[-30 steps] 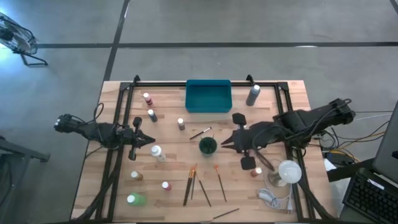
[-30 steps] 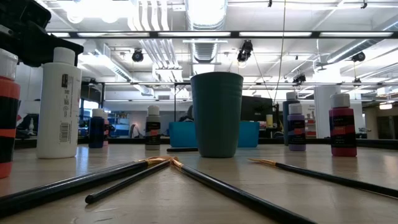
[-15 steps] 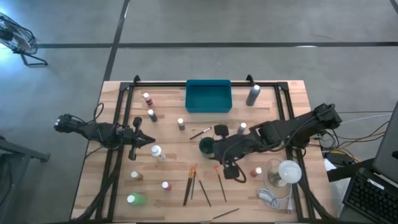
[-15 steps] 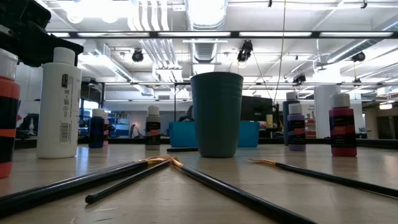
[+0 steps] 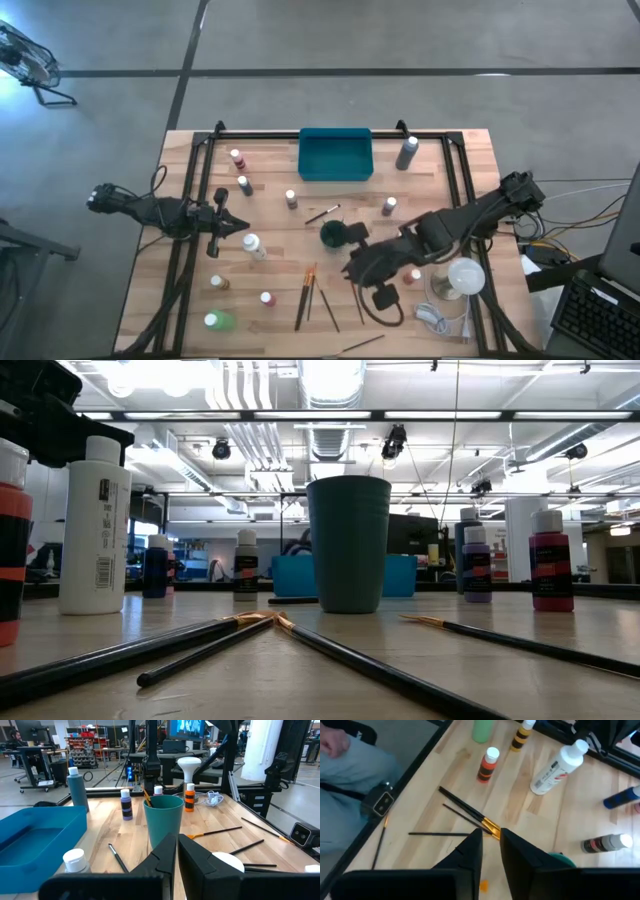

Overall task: Pick & Place Paint Supplies
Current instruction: Put the yellow paint brush into the green cup

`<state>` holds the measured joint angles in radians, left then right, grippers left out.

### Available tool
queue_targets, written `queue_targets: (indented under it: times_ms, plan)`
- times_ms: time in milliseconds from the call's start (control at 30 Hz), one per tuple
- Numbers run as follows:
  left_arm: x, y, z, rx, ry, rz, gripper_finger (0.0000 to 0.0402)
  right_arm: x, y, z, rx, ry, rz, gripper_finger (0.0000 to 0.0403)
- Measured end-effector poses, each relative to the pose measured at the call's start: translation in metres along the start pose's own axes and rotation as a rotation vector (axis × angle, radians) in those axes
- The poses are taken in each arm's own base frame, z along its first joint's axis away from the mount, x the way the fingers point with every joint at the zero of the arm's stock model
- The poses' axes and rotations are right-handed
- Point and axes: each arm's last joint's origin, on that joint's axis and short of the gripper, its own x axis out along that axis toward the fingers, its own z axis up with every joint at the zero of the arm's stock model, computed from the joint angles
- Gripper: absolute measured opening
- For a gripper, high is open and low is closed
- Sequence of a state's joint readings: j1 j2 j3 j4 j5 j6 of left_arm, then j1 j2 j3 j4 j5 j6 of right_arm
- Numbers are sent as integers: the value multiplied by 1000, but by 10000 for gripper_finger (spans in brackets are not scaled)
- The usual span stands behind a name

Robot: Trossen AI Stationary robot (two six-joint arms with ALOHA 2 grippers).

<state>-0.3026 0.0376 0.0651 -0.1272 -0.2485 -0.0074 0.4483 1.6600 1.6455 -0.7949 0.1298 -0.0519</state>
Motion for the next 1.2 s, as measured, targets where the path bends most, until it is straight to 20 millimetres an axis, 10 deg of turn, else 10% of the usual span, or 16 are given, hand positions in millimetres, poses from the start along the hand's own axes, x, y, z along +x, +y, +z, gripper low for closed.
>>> queue_targets:
  times_ms: [1200]
  plan:
    - [0, 0, 0, 0, 0, 1, 26, 3, -7, 40, -225, -457, 7, 8]
